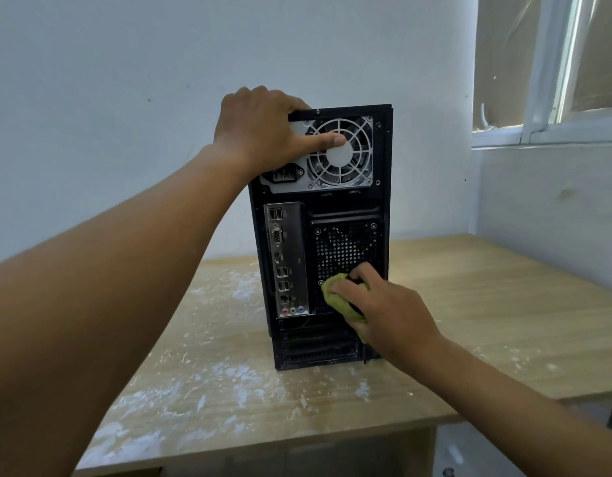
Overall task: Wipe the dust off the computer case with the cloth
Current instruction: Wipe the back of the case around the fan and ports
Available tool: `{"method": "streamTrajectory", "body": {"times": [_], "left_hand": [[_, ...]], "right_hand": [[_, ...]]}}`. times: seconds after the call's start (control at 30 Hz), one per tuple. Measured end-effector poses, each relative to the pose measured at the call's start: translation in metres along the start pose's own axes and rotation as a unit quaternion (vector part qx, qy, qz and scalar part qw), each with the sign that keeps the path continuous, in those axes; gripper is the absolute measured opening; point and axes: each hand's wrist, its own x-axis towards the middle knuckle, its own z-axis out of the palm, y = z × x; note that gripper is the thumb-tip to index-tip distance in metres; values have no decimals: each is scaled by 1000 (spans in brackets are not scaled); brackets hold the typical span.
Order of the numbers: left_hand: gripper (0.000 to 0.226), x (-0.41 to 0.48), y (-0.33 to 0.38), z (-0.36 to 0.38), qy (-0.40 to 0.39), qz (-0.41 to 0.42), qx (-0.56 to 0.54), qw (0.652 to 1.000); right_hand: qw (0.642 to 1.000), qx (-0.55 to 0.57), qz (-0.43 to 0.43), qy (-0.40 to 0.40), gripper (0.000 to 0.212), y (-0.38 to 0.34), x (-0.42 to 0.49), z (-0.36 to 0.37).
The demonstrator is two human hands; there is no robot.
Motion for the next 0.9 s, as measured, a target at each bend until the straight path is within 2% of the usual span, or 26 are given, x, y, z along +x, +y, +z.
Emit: {"method": "streamTrajectory", "body": {"times": [0.13,0.3,0.4,0.7,0.8,0.9], "left_hand": [[97,-1,0,-1,-4,-1,2,1000],[99,-1,1,-2,-6,-1,4,1000],[97,-1,0,-2,-2,1,5,1000],[99,-2,1,-2,2,1,7,1000],[98,-2,1,-3,-2,-1,1,1000],[95,-2,2,-3,-4,-1,-1,1000]], "right_hand": [[1000,-14,-21,-9,40,1,-5,3],[1000,2,-6,20,46,5,-3,1],[999,24,9,24,42,6,2,-2],[985,73,99,124,29,8,72,-48],[982,92,123,110,30,5,78,-46],[986,85,96,108,31,0,66,-36]]}}
